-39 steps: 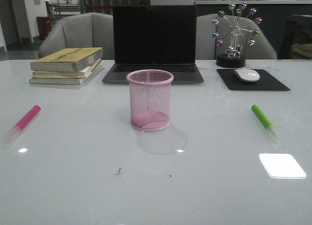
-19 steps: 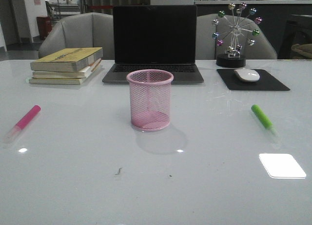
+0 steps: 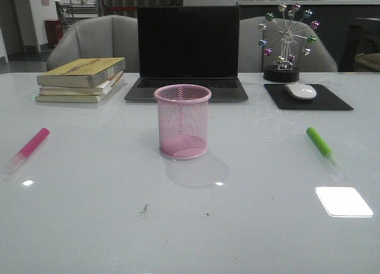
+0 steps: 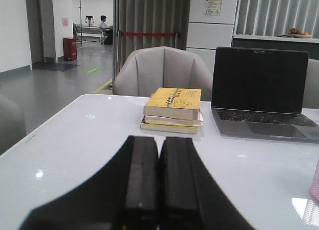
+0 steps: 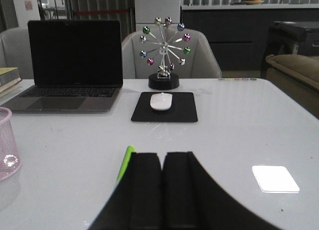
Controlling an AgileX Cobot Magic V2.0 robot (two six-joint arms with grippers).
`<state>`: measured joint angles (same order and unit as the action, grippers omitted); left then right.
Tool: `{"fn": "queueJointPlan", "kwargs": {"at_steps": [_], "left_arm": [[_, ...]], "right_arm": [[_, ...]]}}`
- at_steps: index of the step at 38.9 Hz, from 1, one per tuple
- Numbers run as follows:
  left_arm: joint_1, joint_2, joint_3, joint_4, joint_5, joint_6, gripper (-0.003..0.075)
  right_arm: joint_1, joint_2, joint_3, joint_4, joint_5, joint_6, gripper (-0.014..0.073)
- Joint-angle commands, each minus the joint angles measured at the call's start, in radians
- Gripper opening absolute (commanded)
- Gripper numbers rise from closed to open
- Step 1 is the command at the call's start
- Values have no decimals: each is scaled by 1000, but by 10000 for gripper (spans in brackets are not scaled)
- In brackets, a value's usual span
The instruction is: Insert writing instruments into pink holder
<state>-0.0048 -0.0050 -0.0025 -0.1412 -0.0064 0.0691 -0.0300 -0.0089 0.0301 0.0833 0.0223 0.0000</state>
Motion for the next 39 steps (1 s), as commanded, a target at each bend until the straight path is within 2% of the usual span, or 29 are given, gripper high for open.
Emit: {"fn": "queueJointPlan", "kwargs": {"at_steps": [1, 7, 16, 26, 39], "left_arm": [[1, -18, -59, 8, -50, -4, 92], [1, -18, -146, 87, -7, -4, 92], [1, 71, -279, 97, -5, -4, 92], [1, 305, -485, 97, -7, -4, 92], [1, 596, -618, 97, 12, -4, 92]], "right_arm": [[-7, -13, -53, 8, -79, 0, 28], [-7, -13, -170, 8, 36, 0, 29], [-7, 24, -312, 7, 85, 0, 29], [-7, 238, -455, 7, 85, 0, 29], [-7, 561, -661, 7, 84, 0, 29]]}}
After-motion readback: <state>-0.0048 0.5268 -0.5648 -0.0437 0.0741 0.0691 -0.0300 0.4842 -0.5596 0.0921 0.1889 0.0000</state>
